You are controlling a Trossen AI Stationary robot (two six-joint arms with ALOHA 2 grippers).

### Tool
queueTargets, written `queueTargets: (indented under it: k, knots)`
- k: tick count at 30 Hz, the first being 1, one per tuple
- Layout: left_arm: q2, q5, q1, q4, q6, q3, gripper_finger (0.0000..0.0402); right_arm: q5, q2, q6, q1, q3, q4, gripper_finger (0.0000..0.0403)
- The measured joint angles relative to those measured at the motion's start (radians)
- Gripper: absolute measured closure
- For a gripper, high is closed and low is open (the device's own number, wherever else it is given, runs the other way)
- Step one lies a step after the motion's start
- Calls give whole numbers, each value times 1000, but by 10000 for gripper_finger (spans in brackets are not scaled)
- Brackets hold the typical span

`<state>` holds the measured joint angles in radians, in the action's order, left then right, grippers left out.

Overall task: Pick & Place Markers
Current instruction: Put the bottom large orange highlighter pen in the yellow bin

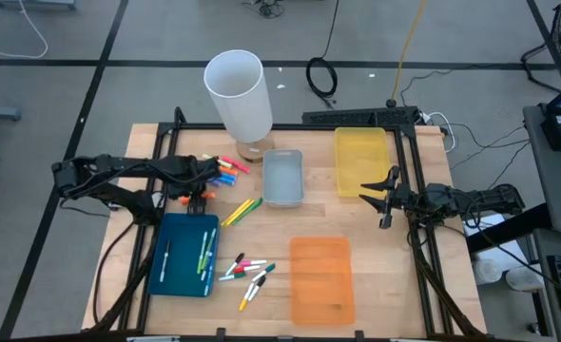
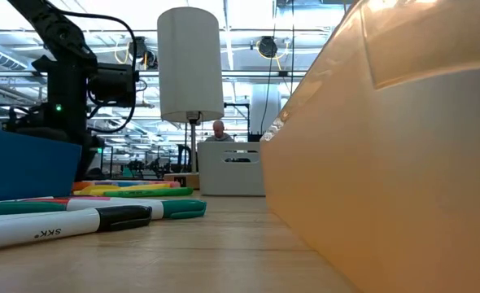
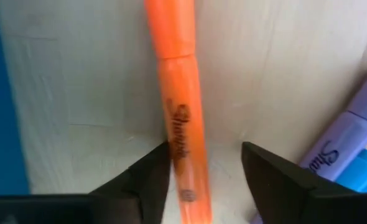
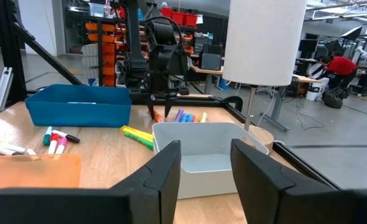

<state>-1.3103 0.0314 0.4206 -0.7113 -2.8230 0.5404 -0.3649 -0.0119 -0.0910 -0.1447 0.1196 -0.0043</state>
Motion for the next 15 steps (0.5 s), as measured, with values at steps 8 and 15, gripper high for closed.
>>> queueTargets:
  k: [8, 15]
  knots:
    - [-1, -18, -3, -8, 36, 1, 345, 0, 0, 0, 0, 0, 0, 275]
    - [-2, 28, -52, -32, 55, 51, 345, 0, 0, 0, 0, 0, 0, 275]
